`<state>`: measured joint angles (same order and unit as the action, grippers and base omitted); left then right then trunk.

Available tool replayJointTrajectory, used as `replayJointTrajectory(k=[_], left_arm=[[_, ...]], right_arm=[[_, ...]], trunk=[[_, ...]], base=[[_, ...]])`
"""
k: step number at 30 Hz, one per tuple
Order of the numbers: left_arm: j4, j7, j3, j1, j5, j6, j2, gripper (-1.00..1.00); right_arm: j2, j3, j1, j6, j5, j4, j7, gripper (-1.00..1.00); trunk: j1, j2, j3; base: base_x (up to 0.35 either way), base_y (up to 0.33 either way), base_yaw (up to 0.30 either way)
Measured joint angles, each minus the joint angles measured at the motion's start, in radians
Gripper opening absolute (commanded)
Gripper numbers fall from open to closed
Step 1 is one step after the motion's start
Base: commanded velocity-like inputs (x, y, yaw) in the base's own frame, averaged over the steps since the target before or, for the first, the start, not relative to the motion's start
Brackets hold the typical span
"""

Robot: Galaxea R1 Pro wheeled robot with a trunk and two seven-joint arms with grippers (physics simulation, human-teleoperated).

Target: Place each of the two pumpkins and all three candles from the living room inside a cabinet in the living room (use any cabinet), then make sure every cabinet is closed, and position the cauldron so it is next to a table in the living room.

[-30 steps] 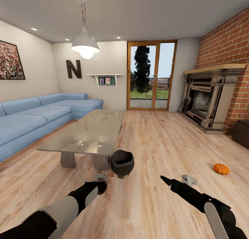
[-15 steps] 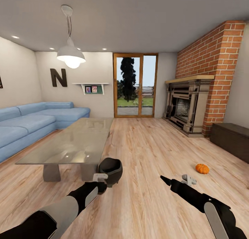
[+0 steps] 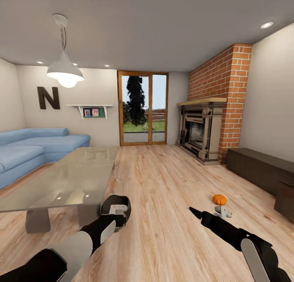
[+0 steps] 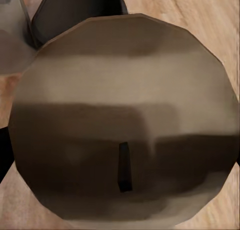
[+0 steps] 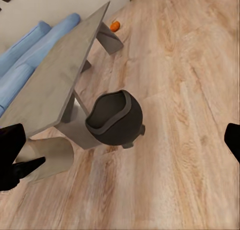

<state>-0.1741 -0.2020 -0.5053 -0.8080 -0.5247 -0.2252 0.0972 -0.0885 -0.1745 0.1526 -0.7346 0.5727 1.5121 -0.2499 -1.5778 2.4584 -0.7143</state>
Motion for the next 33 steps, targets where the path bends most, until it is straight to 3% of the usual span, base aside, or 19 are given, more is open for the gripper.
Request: replayJointTrajectory(k=[2,6,9,33], left_arm=[[0.0,0.0,0.0,0.0,0.0,0.0,0.0,-1.0],[0.0,0.0,0.0,0.0,0.001,0.0,0.0,-1.0],[0.0,0.0,0.0,0.0,0.001,0.0,0.0,-1.0],[0.0,0.0,0.0,0.0,0.002,0.001,0.0,-1.0]], right_arm=[[0.0,-0.004,0.0,-0.003,0.0,0.0,0.0,1.0],[0.002,-0.063,0.0,-0.007,0.0,-0.001,-0.001,1.0],[0.002,-0.081,0.0,-0.008,0.001,-0.001,-0.001,1.0],[0.002,-0.092,0.0,-0.009,0.001,-0.001,-0.001,1.0]], trunk=[[0.008,-0.014,0.008],[0.023,-0.042,0.021],[0.035,-0.063,0.029],[0.127,-0.231,0.068]], base=[[0.0,0.0,-0.188],[0.0,0.0,-0.067],[0.0,0.0,0.003],[0.0,0.0,0.01]])
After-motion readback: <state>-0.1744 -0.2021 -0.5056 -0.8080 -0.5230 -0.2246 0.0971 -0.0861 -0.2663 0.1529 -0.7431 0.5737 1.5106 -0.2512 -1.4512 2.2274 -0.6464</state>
